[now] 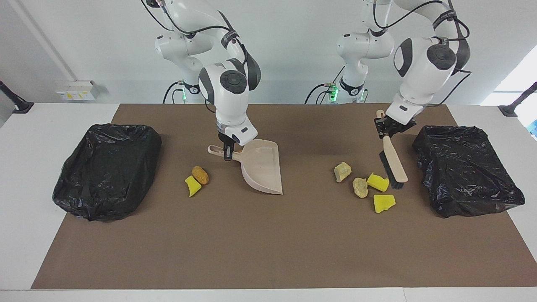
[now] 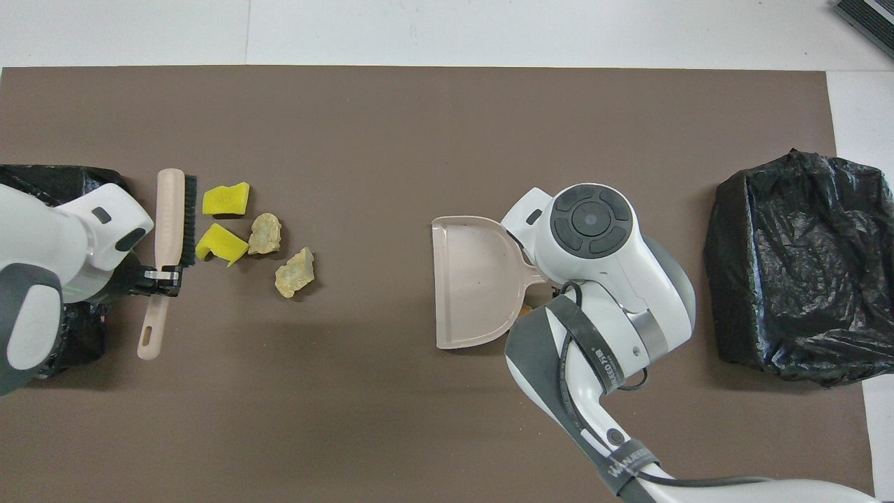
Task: Sweep and dump trash in bin
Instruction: 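Move the brush with the left gripper behind the yellow sponge pieces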
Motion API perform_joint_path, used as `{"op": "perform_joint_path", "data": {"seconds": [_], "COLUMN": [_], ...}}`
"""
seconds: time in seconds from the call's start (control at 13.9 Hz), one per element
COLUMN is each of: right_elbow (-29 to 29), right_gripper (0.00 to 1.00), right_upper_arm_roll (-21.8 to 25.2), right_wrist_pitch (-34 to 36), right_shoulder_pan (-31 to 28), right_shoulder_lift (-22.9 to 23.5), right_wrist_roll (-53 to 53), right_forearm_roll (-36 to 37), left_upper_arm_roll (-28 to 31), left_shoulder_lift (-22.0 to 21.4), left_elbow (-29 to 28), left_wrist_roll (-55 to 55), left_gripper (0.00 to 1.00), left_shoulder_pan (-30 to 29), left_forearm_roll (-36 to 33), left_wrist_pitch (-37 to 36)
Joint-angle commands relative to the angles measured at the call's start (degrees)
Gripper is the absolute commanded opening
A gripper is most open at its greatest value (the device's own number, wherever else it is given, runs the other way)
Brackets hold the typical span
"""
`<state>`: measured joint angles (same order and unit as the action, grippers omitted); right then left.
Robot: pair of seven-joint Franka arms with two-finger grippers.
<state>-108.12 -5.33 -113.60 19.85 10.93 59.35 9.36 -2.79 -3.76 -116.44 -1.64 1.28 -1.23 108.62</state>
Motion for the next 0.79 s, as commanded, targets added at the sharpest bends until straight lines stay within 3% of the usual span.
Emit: {"op": "perform_joint_path", "data": {"seconds": [0.0, 0.22, 0.72], "right_elbow": [-0.33, -1.65, -0.96], "right_gripper": [0.00, 0.00, 0.00], "right_upper_arm_roll": [-0.29, -0.29, -0.29], "right_wrist_pitch": [-0.83, -3.99, -3.39], "right_shoulder_pan": [-0.34, -0.25, -0.34], "right_shoulder_lift": [0.23, 0.50, 0.67], "right_wrist_roll": [-3.79, -5.30, -4.33], "right_forearm_roll": [-1.27, -2.06, -2.33], "left_upper_arm_roll": [-0.99, -1.08, -1.26], "left_shoulder_lift": [10.23, 17.72, 16.07], "left_elbow": [9.18, 15.45, 4.40], "left_wrist_roll": [1.90, 3.12, 3.40], "left_gripper": [0.00, 0.00, 0.00], "left_shoulder_pan": [-1.98, -4.61, -3.22], "left_forearm_roll": [-4.29, -7.90, -7.03], "left_wrist_pitch": [1.76, 4.05, 10.72]}}
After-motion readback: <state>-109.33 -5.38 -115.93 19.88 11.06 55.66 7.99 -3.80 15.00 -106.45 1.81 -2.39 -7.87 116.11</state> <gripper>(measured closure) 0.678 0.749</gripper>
